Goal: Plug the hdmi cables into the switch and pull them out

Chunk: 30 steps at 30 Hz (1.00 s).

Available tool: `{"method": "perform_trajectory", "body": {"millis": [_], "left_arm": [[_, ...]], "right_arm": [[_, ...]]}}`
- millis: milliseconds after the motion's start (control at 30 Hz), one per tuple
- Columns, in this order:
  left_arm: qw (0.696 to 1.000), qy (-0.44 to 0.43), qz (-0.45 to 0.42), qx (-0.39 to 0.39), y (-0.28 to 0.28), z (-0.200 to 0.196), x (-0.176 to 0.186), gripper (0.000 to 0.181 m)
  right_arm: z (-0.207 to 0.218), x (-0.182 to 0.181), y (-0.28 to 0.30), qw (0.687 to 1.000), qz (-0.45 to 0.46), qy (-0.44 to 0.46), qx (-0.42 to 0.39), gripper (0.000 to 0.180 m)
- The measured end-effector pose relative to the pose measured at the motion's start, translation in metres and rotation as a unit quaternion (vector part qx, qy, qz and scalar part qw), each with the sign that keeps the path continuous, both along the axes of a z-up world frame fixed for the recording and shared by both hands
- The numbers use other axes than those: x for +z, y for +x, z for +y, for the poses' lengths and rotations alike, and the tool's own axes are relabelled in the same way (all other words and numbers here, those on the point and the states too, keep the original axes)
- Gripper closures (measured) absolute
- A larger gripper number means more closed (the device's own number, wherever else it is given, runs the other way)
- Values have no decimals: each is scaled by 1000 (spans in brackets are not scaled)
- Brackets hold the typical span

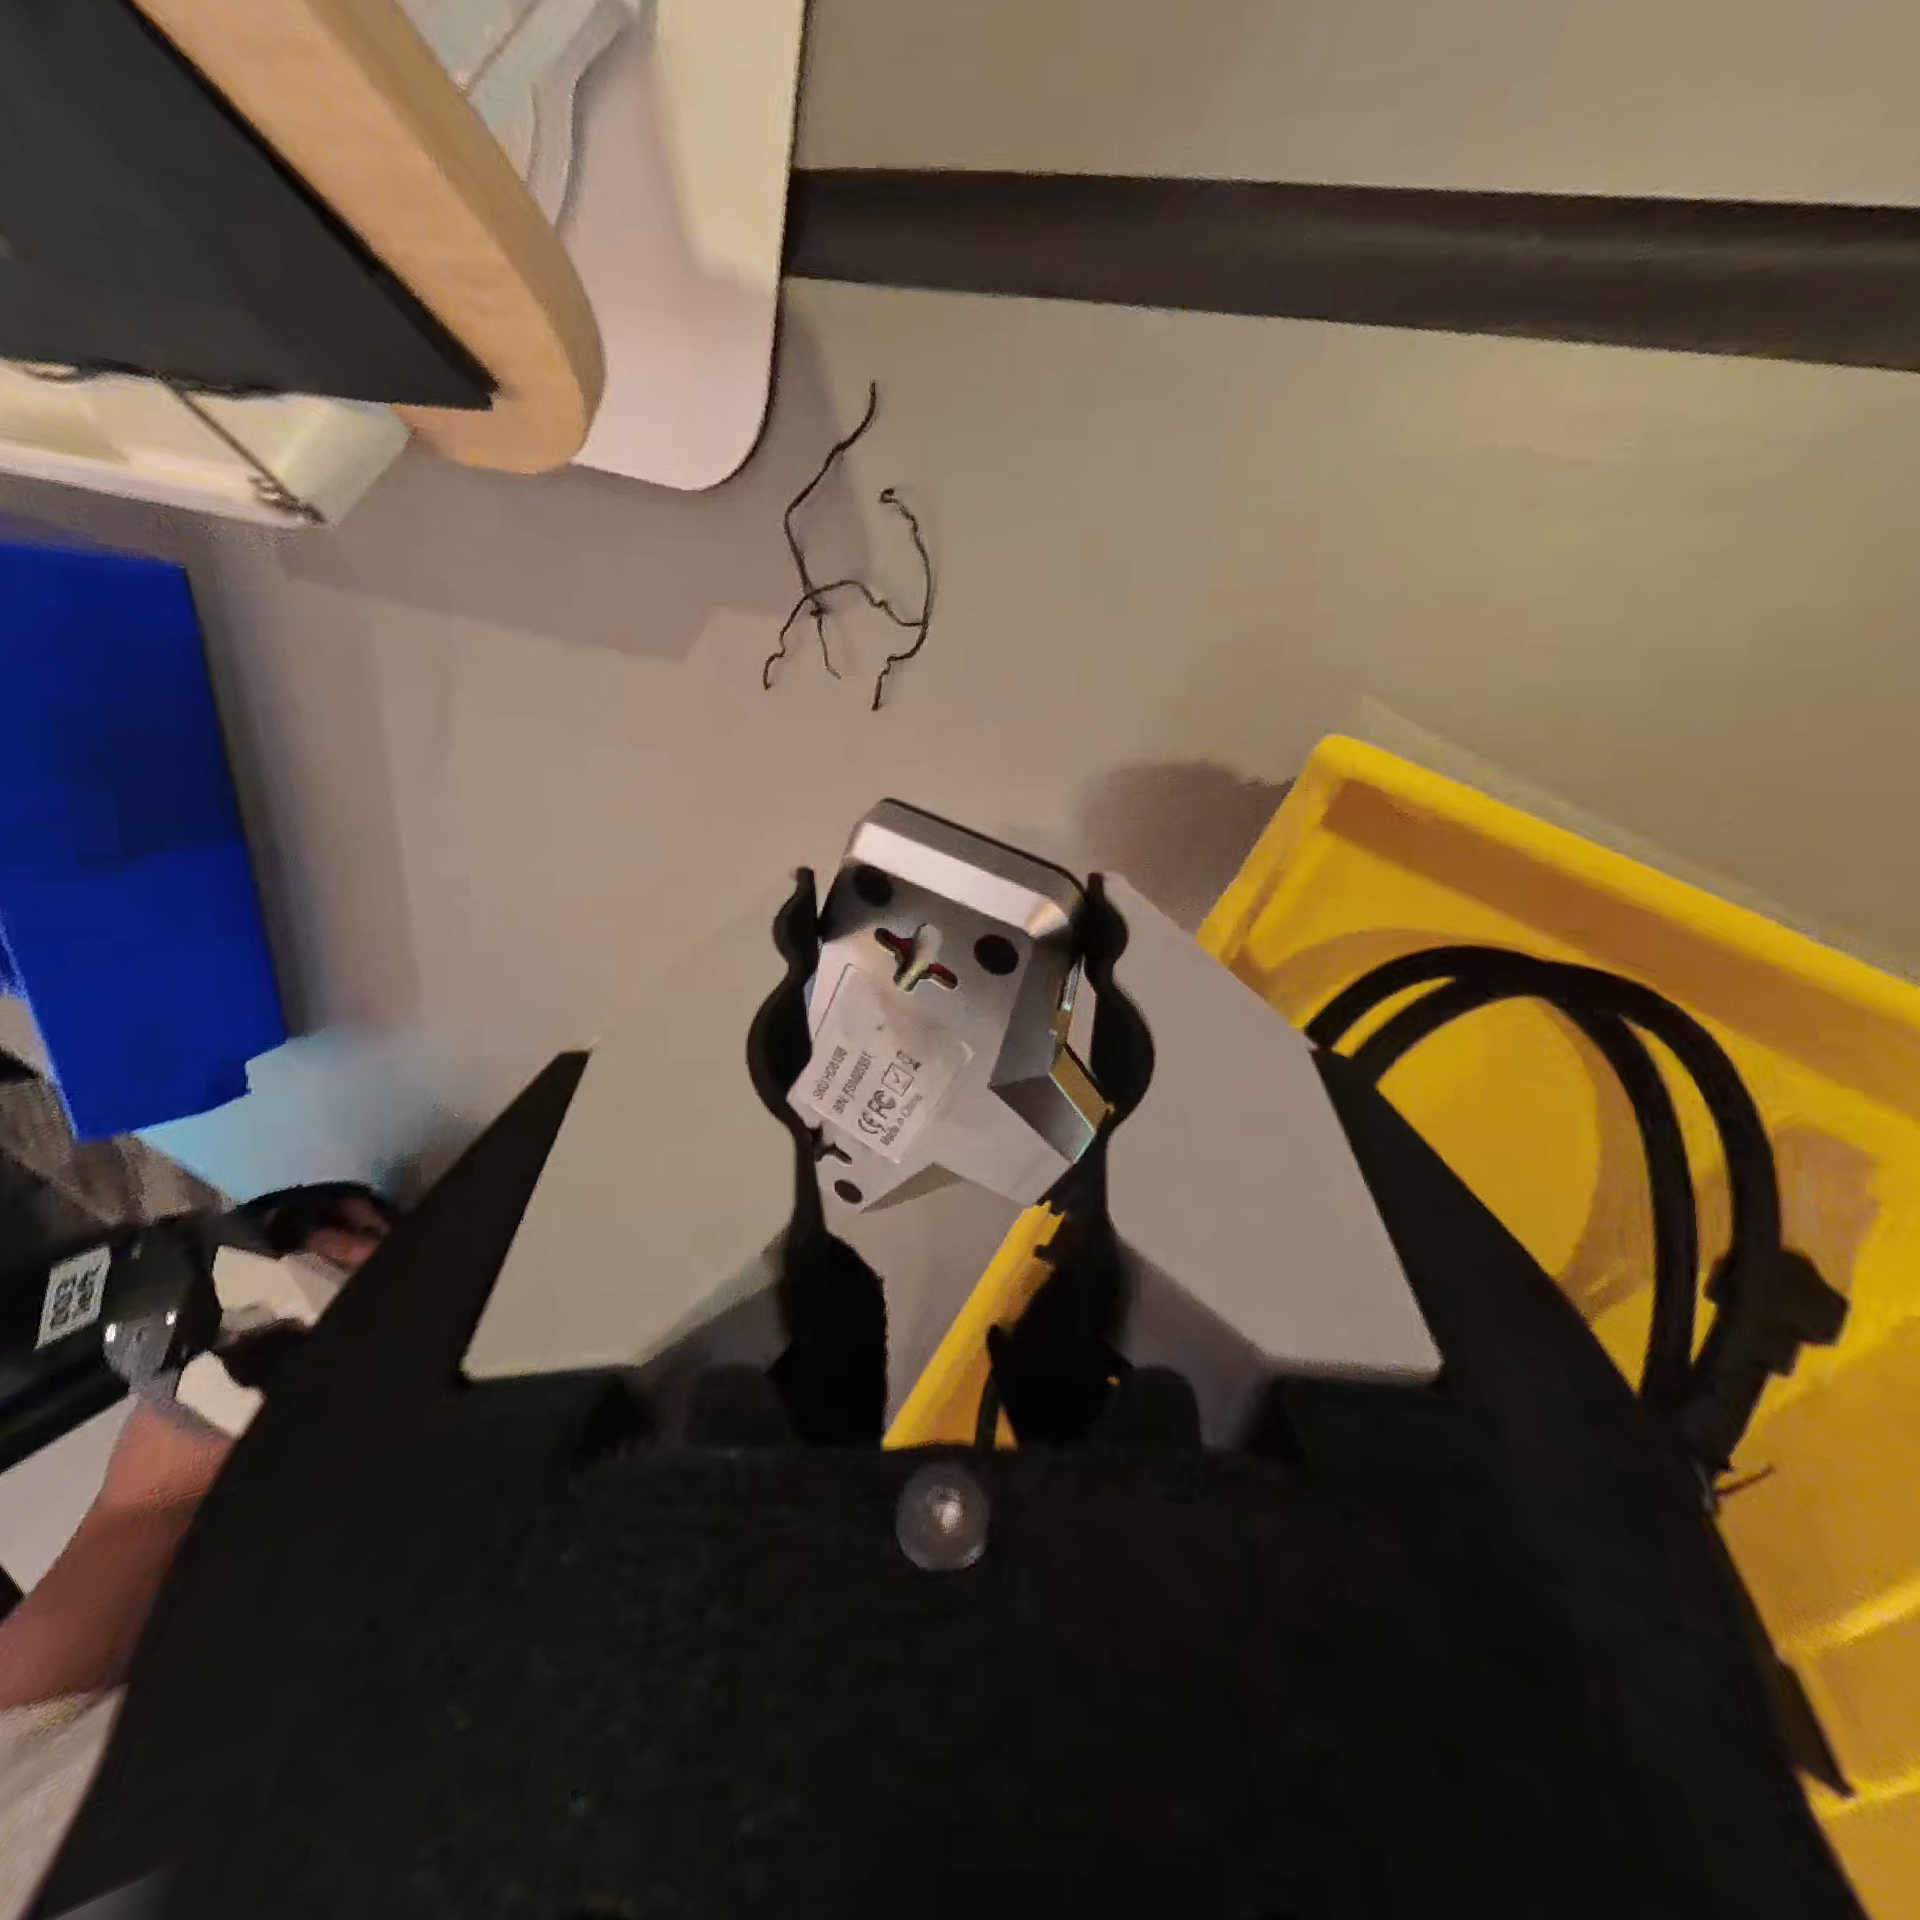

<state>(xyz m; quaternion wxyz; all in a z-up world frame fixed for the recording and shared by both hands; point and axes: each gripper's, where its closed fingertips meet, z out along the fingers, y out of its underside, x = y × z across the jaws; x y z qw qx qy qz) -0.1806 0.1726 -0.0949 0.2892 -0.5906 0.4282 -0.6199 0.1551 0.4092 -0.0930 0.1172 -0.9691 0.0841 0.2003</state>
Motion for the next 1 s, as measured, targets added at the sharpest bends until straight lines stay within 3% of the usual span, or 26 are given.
{"method": "perform_trajectory", "body": {"millis": [100,233,367,533,700,767,867,1000], "left_arm": [[1000,0,2,-3,0,-1,-1,141],[1000,3,6,-8,1,-3,-2,141],[1000,3,8,-13,1,-5,-2,141],[1000,6,13,-15,2,-6,-3,141],[999,14,25,-27,9,-12,-6,142],[999,20,31,-35,11,-17,-8,143],[998,33,38,-42,13,-23,-9,144],[998,37,34,-42,12,-25,-8,144]], "right_arm": [[0,12,5,999,-5,38,31,127],[-10,55,7,986,-30,147,77,111],[-55,61,16,955,-137,210,156,102],[-85,29,44,903,-272,248,220,125],[-67,-2,33,881,-287,248,283,138],[-57,-16,44,867,-333,231,289,153],[-56,-12,44,859,-330,239,311,159],[-73,31,64,839,-354,232,342,159]]}}
